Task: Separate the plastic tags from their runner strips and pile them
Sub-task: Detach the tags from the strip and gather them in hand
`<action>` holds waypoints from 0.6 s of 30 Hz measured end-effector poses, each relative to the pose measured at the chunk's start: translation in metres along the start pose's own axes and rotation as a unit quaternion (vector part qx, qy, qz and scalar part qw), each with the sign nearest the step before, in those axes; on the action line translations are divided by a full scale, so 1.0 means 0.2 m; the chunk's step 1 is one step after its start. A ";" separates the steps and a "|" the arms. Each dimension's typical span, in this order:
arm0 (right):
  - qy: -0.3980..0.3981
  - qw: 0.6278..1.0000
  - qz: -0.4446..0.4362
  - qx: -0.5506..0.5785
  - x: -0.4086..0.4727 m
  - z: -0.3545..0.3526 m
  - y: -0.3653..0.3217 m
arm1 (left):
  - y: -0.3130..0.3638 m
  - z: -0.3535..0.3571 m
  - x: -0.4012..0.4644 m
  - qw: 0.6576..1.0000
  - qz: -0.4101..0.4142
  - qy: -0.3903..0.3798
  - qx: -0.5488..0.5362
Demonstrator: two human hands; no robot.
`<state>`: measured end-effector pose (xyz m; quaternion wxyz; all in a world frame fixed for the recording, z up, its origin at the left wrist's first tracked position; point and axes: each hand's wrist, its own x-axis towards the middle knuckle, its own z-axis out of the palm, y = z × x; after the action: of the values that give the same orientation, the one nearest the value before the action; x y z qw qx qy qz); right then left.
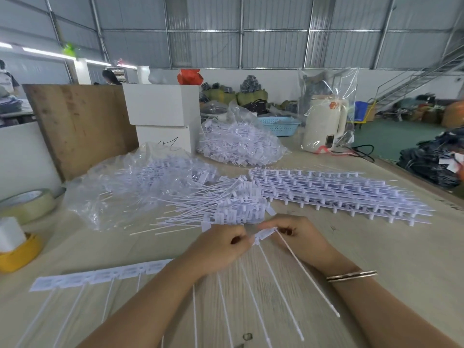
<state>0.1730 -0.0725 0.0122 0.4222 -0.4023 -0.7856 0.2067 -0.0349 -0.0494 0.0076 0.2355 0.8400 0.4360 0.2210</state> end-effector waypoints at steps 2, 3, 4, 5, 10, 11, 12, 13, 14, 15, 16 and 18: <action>-0.016 0.999 -0.038 -0.036 0.01 0.01 -0.01 | -0.01 -0.02 0.01 0.998 -0.008 -0.024 -0.052; -0.023 0.997 -0.048 -0.046 0.01 0.01 -0.01 | -0.01 -0.02 0.01 0.997 -0.008 -0.036 -0.070; -0.023 0.997 -0.056 -0.054 0.01 0.01 -0.01 | 0.00 -0.03 0.01 0.995 -0.008 -0.051 -0.089; -0.020 0.996 -0.063 -0.061 0.01 0.02 -0.01 | 0.00 -0.04 0.00 0.992 -0.010 -0.065 -0.112; -0.046 0.995 -0.043 -0.078 0.01 0.02 0.00 | 0.00 -0.09 -0.01 0.984 -0.021 -0.086 -0.157; -0.041 0.995 -0.034 -0.081 0.01 0.02 0.00 | 0.00 -0.09 0.00 0.984 -0.022 -0.084 -0.154; -0.036 0.995 -0.031 -0.085 0.01 0.01 0.01 | 0.00 -0.09 0.00 0.985 -0.022 -0.082 -0.152; -0.033 0.995 -0.034 -0.092 0.01 0.01 0.01 | 0.00 -0.09 0.00 0.985 -0.020 -0.082 -0.150; -0.033 0.994 -0.038 -0.102 0.00 0.01 0.01 | 0.00 -0.08 -0.01 0.985 -0.017 -0.085 -0.149; -0.033 0.992 -0.041 -0.111 0.00 0.01 0.01 | 0.01 -0.08 -0.01 0.985 -0.012 -0.092 -0.149; -0.032 0.992 -0.041 -0.117 0.00 0.01 0.01 | 0.01 -0.08 -0.01 0.984 -0.006 -0.098 -0.147; -0.029 0.993 -0.030 -0.110 0.00 0.01 0.02 | 0.01 -0.07 -0.01 0.986 0.007 -0.098 -0.134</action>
<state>0.1727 -0.0706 0.0082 0.3587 -0.4164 -0.8270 0.1180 -0.0434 -0.0494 0.0192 0.3856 0.8214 0.3717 0.1958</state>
